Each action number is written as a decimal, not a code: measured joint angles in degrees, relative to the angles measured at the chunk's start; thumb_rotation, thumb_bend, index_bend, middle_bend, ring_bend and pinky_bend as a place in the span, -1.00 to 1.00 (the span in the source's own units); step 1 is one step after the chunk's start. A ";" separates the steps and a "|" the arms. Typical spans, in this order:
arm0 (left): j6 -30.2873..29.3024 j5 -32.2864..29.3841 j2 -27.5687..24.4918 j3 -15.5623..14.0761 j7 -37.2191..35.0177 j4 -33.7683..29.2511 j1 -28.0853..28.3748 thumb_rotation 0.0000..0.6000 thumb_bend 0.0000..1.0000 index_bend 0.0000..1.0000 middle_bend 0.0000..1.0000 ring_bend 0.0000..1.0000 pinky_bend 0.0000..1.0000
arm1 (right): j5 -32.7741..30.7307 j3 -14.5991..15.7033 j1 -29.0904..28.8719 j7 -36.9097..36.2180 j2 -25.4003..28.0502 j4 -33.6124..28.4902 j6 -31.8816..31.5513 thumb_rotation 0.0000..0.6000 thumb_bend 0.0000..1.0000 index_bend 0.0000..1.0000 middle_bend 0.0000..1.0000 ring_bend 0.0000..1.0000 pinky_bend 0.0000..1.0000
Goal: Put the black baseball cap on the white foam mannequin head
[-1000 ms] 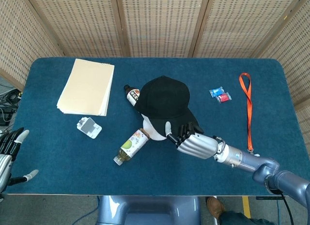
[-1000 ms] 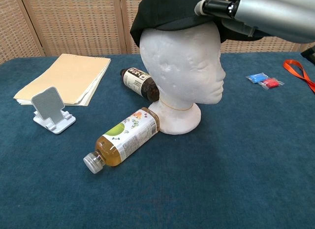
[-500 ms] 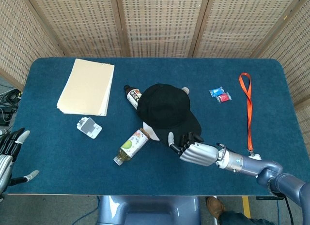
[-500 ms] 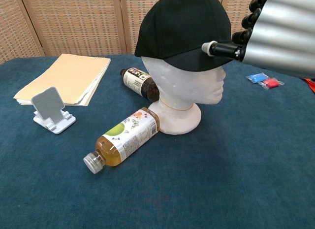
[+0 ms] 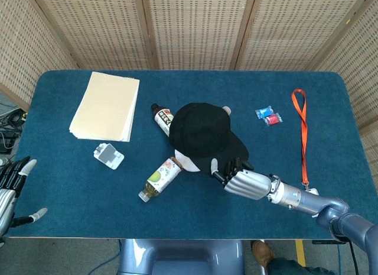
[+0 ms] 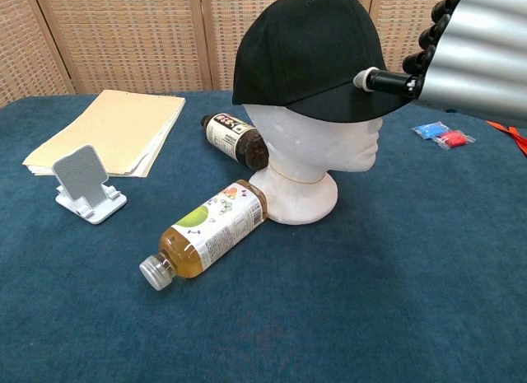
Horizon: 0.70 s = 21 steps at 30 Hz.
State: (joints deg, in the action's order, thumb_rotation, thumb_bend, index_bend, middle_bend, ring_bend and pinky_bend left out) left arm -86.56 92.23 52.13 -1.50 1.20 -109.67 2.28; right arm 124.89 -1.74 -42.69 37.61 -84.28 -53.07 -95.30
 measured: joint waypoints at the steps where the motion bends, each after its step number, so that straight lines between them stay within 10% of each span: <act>1: 0.01 0.00 0.01 0.00 0.04 -0.01 0.00 1.00 -1.00 -1.00 -1.00 -1.00 -1.00 | -0.14 0.05 0.10 -0.33 0.07 0.25 -0.16 1.00 0.34 0.40 1.00 1.00 1.00; 12: 0.51 -0.15 0.22 -0.06 0.78 -0.19 0.18 1.00 -1.00 -1.00 -1.00 -1.00 -1.00 | -1.42 0.27 0.74 -3.63 1.06 2.00 -2.72 1.00 0.23 0.26 0.98 1.00 1.00; 17: 0.42 -0.11 0.27 -0.06 0.92 -0.21 0.14 1.00 -1.00 -1.00 -1.00 -1.00 -1.00 | -1.66 0.38 0.96 -3.51 1.10 1.96 -3.24 1.00 -0.42 -0.64 0.97 1.00 1.00; 21: 0.46 0.02 0.28 -0.13 0.92 -0.18 0.15 1.00 -1.00 -1.00 -1.00 -1.00 -1.00 | -1.73 0.49 1.03 -3.28 1.10 1.75 -3.35 1.00 -0.64 -0.94 0.97 1.00 1.00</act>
State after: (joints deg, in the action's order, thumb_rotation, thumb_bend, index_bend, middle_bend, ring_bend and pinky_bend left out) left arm -86.10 92.25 52.41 -1.63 2.12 -109.85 2.43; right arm 123.16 -1.25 -41.66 34.33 -83.18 -51.33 -98.65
